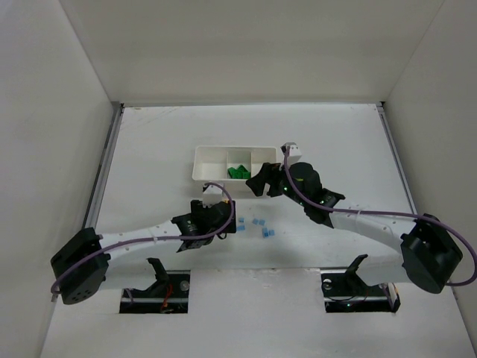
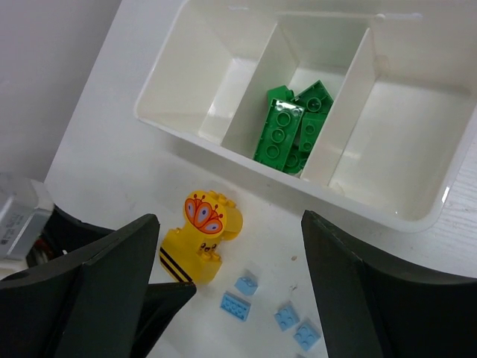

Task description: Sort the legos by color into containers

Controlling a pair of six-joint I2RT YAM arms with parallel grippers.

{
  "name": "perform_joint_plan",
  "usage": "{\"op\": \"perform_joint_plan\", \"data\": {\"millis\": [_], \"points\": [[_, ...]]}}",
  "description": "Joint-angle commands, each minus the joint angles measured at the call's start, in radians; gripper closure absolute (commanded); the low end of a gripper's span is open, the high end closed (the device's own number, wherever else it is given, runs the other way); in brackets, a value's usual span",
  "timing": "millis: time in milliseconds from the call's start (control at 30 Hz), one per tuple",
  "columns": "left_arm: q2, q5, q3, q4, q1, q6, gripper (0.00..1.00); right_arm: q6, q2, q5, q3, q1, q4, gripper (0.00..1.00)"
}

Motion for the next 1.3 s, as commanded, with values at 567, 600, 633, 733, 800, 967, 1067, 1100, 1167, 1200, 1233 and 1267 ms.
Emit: {"op": "perform_joint_plan", "data": {"millis": [567,600,633,733,800,967,1067,1100,1167,1200,1233,1267], "points": [[0.16,-0.055,-0.023,0.182,0.052,0.038,0.25,0.023,-0.008,-0.035,0.018,-0.014,0.067,0.15],[0.157,-0.054,-0.03,0.188,0.057,0.04,0.25,0.027,-0.008,-0.043,0.017,-0.016,0.072,0.15],[0.156,-0.054,-0.035,0.196,0.063,0.04,0.25,0.032,-0.007,-0.049,0.015,-0.016,0.075,0.15],[0.153,-0.044,-0.046,0.214,0.069,0.04,0.25,0.037,-0.004,-0.055,0.015,-0.019,0.078,0.15],[0.165,-0.041,-0.049,0.229,0.07,0.047,0.25,0.037,-0.005,-0.055,0.015,-0.019,0.078,0.15],[0.203,-0.038,-0.043,0.245,0.064,0.057,0.33,0.037,-0.01,-0.055,0.014,-0.02,0.078,0.15],[0.194,-0.038,-0.043,0.245,0.063,0.067,0.48,0.037,-0.013,-0.055,0.012,-0.02,0.078,0.15],[0.18,-0.037,-0.044,0.24,0.063,0.067,0.53,0.037,-0.014,-0.055,0.011,-0.022,0.078,0.15],[0.147,-0.037,-0.047,0.229,0.061,0.075,0.6,0.037,-0.014,-0.055,0.01,-0.025,0.078,0.15],[0.124,-0.037,-0.049,0.222,0.058,0.08,0.62,0.037,-0.016,-0.055,0.01,-0.025,0.076,0.15],[0.096,-0.037,-0.052,0.213,0.052,0.084,0.64,0.037,-0.019,-0.055,0.01,-0.023,0.075,0.15],[0.066,-0.037,-0.055,0.205,0.046,0.092,0.65,0.037,-0.025,-0.058,0.012,-0.02,0.072,0.16]]}}
